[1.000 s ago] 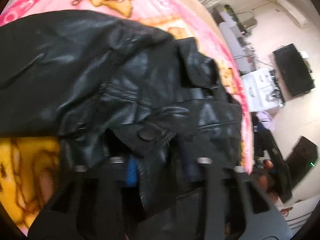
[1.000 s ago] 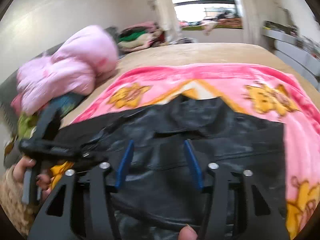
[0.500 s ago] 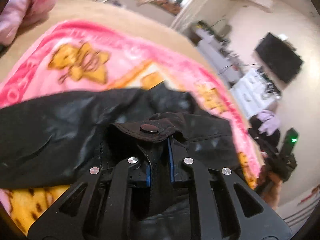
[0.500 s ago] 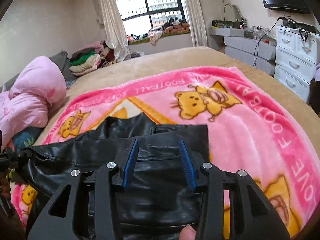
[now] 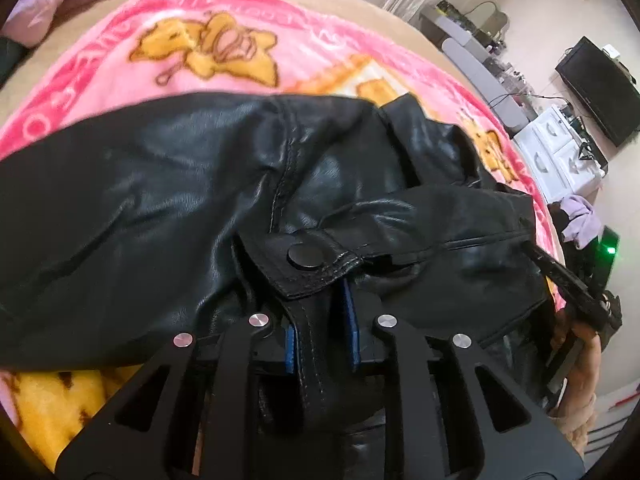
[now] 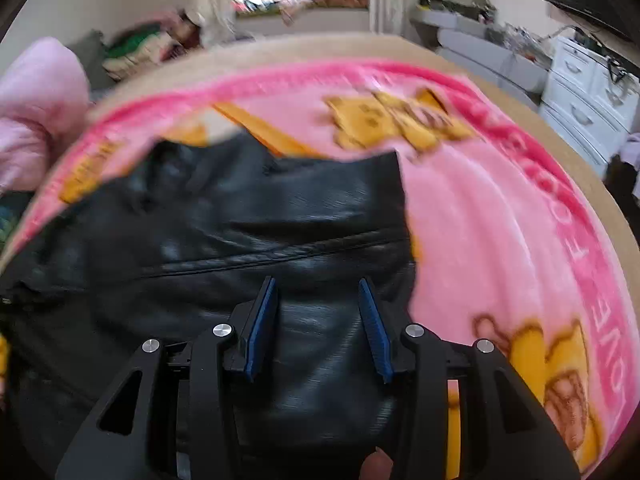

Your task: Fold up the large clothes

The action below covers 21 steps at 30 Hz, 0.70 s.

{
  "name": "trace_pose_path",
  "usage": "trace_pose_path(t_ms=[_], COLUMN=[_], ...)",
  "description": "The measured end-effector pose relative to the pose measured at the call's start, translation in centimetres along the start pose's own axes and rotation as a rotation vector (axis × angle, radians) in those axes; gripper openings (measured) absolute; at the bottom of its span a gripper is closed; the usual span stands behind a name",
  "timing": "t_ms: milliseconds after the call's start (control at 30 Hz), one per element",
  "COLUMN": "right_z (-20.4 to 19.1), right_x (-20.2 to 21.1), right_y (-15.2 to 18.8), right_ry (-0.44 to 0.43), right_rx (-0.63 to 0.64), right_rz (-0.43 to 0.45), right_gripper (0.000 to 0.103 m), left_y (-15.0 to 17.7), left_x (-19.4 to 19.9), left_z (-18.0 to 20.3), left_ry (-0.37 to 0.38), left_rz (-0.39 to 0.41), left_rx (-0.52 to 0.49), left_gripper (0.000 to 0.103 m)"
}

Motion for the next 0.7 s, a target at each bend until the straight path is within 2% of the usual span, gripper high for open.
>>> trace_pose_path(t_ms=[100,200,267,367,467,533,700], right_z=[1.2,1.7,1.8,1.5,0.8,0.0,-2.0], right_x=[-1.3,-0.2,0.9,3.0,4.7,5.6,7.4], right_y=[0.6,0.4,0.3,-0.1,-0.1,-0.1,0.4], right_ry=[-0.042,-0.096,-0.139,-0.183,-0.21,-0.228,-0.264], right_rx=[-0.064,-0.108,-0.136,-0.147,-0.129,-0.108,-0.065], right_rz=[-0.029,-0.006,0.009,0.05,0.081,0.091,0.109], right_gripper=[0.039,0.046,0.056,0.062,0.066,0.068,0.073], left_y=[0.3,0.2,-0.1,-0.6,-1.0,-1.0,0.3], left_x=[-0.4,0.5,1.8,4.0,6.0,6.6,5.6], left_z=[-0.2,0.0,0.5,1.4,2.4,3.3,5.9], left_ry=[0.019,0.026,0.028,0.0,-0.066,-0.084,-0.087], left_rz=[-0.008,0.004,0.03,0.083,0.15,0.171,0.14], left_rx=[0.008,0.001,-0.009,-0.042,-0.083,-0.108,-0.16], left_gripper=[0.013,0.019,0.037,0.053,0.063,0.066,0.066])
Point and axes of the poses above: each gripper's, at about its wrist camera, not at the fingertips, and x roughly against the way its jaws point, z to its right, y to its underside, the point moved 3 cm from there along -x, roughly the way its jaws point, and after that the axes turned 2 degrees about z, right-handed, at the moved point
